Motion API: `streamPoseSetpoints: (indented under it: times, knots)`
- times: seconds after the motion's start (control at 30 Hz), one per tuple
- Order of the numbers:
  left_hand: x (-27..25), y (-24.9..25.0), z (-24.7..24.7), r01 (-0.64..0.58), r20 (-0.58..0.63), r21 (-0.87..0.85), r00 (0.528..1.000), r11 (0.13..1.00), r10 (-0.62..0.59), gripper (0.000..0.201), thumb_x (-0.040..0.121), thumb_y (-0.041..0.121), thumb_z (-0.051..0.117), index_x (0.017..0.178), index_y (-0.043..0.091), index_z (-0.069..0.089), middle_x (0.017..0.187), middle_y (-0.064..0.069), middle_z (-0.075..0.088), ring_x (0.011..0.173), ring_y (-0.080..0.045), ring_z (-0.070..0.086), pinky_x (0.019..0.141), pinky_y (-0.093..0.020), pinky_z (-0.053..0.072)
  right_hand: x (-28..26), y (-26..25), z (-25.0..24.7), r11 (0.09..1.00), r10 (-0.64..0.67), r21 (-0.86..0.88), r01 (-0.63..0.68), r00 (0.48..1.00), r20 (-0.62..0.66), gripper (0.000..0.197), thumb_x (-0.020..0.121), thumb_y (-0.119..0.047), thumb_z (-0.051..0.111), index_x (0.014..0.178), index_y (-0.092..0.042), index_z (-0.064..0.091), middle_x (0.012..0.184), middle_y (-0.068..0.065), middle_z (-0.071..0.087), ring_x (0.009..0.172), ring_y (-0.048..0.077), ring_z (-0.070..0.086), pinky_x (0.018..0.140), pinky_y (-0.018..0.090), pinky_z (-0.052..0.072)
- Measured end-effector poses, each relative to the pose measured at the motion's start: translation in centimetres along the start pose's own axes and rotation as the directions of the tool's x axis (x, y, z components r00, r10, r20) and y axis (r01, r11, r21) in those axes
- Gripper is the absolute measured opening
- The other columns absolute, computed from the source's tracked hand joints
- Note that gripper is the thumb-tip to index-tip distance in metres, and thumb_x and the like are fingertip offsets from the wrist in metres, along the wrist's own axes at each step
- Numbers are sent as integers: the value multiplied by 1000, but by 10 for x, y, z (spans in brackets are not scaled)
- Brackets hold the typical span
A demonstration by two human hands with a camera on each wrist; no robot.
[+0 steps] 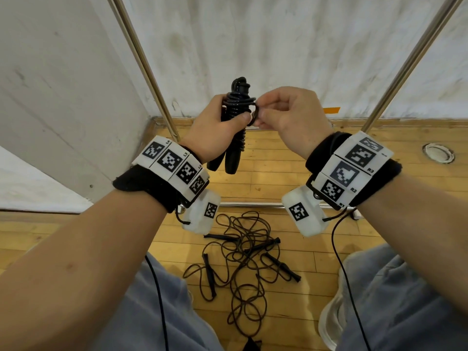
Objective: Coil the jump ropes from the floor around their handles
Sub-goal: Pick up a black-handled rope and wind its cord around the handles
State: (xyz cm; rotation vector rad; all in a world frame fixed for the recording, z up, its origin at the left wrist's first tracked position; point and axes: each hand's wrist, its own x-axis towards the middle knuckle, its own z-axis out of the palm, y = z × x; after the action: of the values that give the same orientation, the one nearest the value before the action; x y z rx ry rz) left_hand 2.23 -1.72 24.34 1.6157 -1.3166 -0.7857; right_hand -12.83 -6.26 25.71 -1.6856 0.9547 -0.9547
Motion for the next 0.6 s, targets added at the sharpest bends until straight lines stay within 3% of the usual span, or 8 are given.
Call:
streamPoseSetpoints:
  times: [0.07,0.13,0.27,0.33,0.43,0.6]
  knots:
    - [1,1,-1,10,-10,-67,1000,998,-11,29,89,30,59,116,22,49,97,7,62,90,-10,63,86,-35,51,2,2,0,997,-33,-72,32,999,-9,27,80,-5,67,105,-14,62,83,-8,61,72,3,61,72,12,51]
    - [0,2,-1,34,2,-129,999,991,-34,35,85,32,59,116,19,51,98,3,62,91,-17,63,87,-42,52,2,5,1,985,-50,-167,45,998,-24,35,80,-10,70,113,-16,60,85,-12,58,74,1,59,71,9,47]
    - [-1,0,-1,55,29,-212,998,976,-50,37,87,28,60,119,13,51,94,2,61,78,-10,63,74,-34,53,3,12,-1,951,-82,-302,62,995,-53,34,83,-15,67,117,-14,62,80,-14,56,75,2,54,74,11,43]
    - [-2,2,-1,47,24,-175,999,983,-43,41,82,33,61,117,15,50,92,4,61,77,-7,64,73,-31,53,3,13,-2,918,-129,-382,104,991,-41,31,86,-18,64,116,-14,63,80,-15,54,73,-1,50,71,7,38]
    - [-3,2,1,57,9,-51,998,997,-57,43,75,41,62,111,22,48,95,6,62,88,-12,64,85,-37,53,1,14,-1,844,-220,-495,204,975,27,27,89,-22,60,115,-13,64,88,-12,53,77,2,49,74,11,36]
    - [-5,4,2,72,28,40,997,997,-74,36,81,40,62,110,25,48,102,5,63,97,-15,62,94,-45,49,0,16,1,827,-276,-503,250,961,25,24,90,-23,57,110,-11,64,90,-9,54,83,6,50,77,15,38]
